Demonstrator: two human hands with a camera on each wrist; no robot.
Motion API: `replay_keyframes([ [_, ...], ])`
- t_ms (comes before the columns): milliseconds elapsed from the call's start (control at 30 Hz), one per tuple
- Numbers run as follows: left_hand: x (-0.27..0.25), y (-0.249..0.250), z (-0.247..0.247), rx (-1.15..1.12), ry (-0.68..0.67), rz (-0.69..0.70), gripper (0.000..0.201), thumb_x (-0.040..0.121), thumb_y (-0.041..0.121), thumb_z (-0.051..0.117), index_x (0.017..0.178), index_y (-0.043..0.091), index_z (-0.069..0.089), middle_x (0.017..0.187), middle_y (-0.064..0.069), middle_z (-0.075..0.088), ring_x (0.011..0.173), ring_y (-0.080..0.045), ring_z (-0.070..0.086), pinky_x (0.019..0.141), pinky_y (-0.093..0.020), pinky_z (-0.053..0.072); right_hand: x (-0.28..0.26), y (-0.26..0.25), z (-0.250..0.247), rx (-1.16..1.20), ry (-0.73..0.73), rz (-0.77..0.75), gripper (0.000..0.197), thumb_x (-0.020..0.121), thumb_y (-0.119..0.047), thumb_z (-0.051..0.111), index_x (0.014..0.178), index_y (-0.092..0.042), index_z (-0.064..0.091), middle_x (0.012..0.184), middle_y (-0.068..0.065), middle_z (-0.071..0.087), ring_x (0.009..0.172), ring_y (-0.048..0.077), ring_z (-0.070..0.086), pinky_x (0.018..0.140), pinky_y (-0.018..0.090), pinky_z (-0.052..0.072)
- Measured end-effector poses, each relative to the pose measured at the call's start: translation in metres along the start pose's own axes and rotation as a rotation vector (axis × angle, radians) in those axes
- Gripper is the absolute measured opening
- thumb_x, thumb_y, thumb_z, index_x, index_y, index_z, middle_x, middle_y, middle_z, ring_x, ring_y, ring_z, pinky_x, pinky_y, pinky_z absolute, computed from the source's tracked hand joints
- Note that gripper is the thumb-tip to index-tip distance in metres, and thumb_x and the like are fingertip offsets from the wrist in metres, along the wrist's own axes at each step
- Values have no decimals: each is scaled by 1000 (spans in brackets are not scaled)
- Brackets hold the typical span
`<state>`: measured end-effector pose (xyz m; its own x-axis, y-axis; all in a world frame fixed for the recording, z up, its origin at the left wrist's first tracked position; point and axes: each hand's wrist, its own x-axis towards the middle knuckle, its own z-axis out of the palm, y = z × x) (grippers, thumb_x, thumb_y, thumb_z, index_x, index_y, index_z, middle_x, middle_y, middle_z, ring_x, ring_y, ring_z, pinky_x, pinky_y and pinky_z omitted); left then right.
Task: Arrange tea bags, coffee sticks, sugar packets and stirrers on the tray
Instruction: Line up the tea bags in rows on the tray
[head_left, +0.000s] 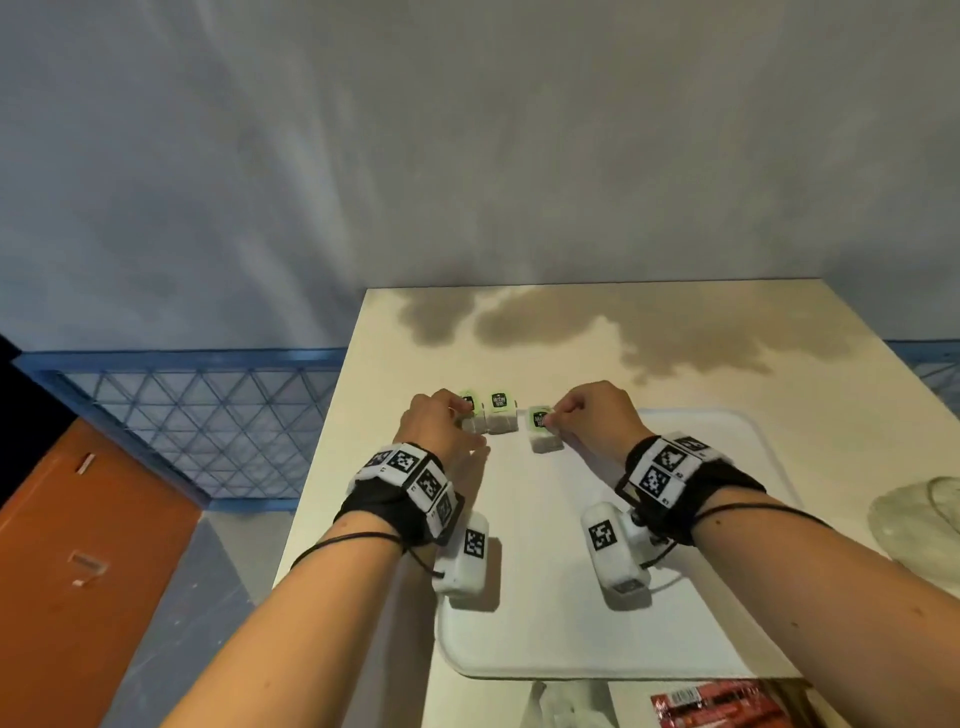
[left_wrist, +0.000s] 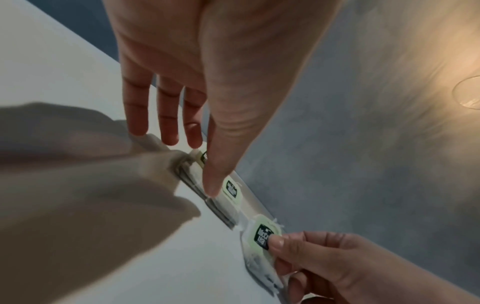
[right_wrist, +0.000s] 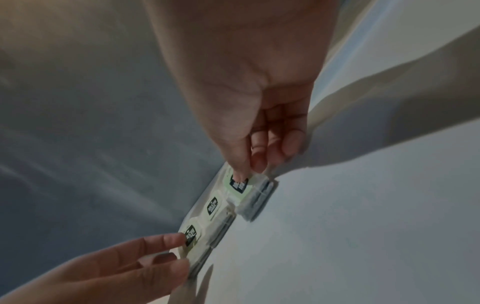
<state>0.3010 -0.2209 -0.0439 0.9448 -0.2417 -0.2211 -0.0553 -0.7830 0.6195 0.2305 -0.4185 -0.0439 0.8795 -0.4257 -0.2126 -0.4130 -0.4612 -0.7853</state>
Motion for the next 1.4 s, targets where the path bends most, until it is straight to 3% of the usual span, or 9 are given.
replay_keyframes([
  [200,18,-1,0,27,-29,34,31,71,10,80,95,21,64,109,-8,64,90,-22,62,82,-33,52,16,-8,10,-30,90,-21,13,82,-15,77,74,-5,71,69,1,63,71,18,59,66,27,47],
  [367,19,-3,-3,45,-35,42,32,73,5,78,92,24,61,110,-7,63,94,-22,61,82,-31,51,23,-10,22,-13,100,-3,13,81,-15,78,77,-7,70,77,3,67,82,23,66,77,35,56],
  [500,4,-3,-10,47,-25,44,35,74,12,80,103,20,63,114,-6,60,91,-20,59,76,-27,47,14,-15,15,11,85,24,35,78,-26,82,103,-14,60,94,4,67,86,19,64,65,24,50],
  [633,-34,9,-22,45,-28,135,36,77,23,81,108,18,64,108,0,64,93,-17,58,79,-28,46,-27,-26,-5,33,-12,-76,30,80,-28,80,102,-15,63,88,3,67,80,20,66,67,31,52],
  [733,-81,9,-24,92,-122,179,37,74,36,83,104,23,64,102,5,66,96,-15,62,86,-31,50,-87,-19,-9,100,-167,-119,18,83,-19,77,97,-12,68,80,6,65,63,13,61,53,17,45],
  [867,-154,-6,-25,147,-198,173,36,76,41,80,105,26,65,98,8,67,95,-13,62,87,-32,50,-167,13,-9,38,-326,-148,13,84,-22,76,94,-16,70,82,5,69,64,11,64,64,28,51],
  [1000,-200,-33,-30,361,-228,36,32,84,54,66,99,25,67,99,5,67,92,-15,62,76,-29,48,-206,40,-3,31,-381,-133,10,85,-22,75,94,-18,71,79,-2,66,64,7,63,67,26,51],
  [1167,-250,-59,-17,618,-349,-186,65,80,80,47,74,16,54,82,1,61,82,-20,59,74,-31,48,-240,48,-1,15,-374,-148,7,89,-22,71,94,-18,70,83,6,69,61,8,61,57,19,49],
  [1400,-269,-52,0,460,-299,-118,40,75,55,73,83,17,66,91,-2,70,83,-22,65,65,-27,45,-263,40,-7,11,-339,-194,7,90,-21,69,96,-18,70,94,9,68,69,10,62,55,15,49],
])
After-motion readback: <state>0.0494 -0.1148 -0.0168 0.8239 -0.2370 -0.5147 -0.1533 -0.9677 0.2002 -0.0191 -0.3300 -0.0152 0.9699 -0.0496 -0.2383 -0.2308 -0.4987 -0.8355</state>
